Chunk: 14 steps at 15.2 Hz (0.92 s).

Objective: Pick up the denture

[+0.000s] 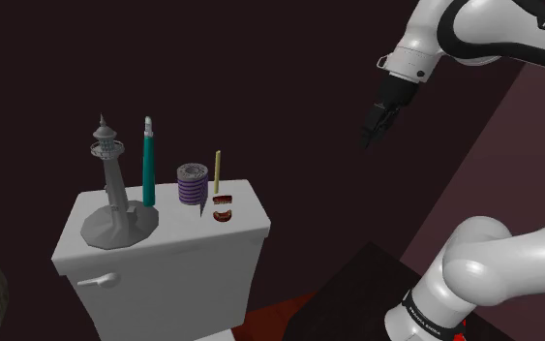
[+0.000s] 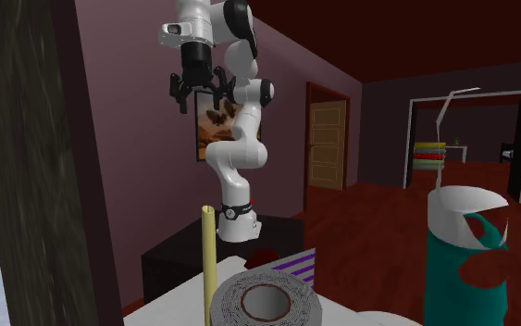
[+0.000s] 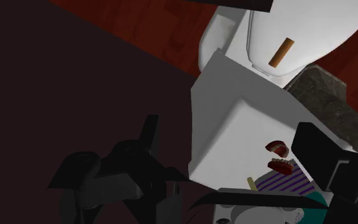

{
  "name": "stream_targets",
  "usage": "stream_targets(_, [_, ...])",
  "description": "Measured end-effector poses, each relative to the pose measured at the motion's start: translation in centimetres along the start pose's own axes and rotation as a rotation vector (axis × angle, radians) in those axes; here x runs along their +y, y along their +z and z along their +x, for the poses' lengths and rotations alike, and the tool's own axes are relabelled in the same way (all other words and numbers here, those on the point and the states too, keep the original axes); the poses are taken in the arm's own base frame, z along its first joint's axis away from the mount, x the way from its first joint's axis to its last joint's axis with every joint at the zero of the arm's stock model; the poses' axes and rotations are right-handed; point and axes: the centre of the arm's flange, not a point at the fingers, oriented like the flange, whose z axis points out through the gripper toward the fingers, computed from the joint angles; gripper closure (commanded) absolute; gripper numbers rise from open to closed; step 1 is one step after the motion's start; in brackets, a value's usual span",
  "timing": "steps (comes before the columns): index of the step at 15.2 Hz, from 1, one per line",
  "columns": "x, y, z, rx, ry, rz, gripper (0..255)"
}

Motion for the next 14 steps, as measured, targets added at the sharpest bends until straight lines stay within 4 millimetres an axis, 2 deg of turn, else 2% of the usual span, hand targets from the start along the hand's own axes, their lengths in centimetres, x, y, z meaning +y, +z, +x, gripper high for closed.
stream_targets(2, [-0.4, 0.4, 0.4, -0.002, 0.004, 0.000, 0])
stream_targets(4, [-1.6, 1.5, 1.5, -0.010, 0.016, -0.002, 0])
stream_targets(11, [-6.5, 6.6, 7.5, -0.044, 0.072, -0.008, 0])
stream_targets(14, [-9.3, 8.8, 10.1, -0.058, 0.096, -0.010, 0])
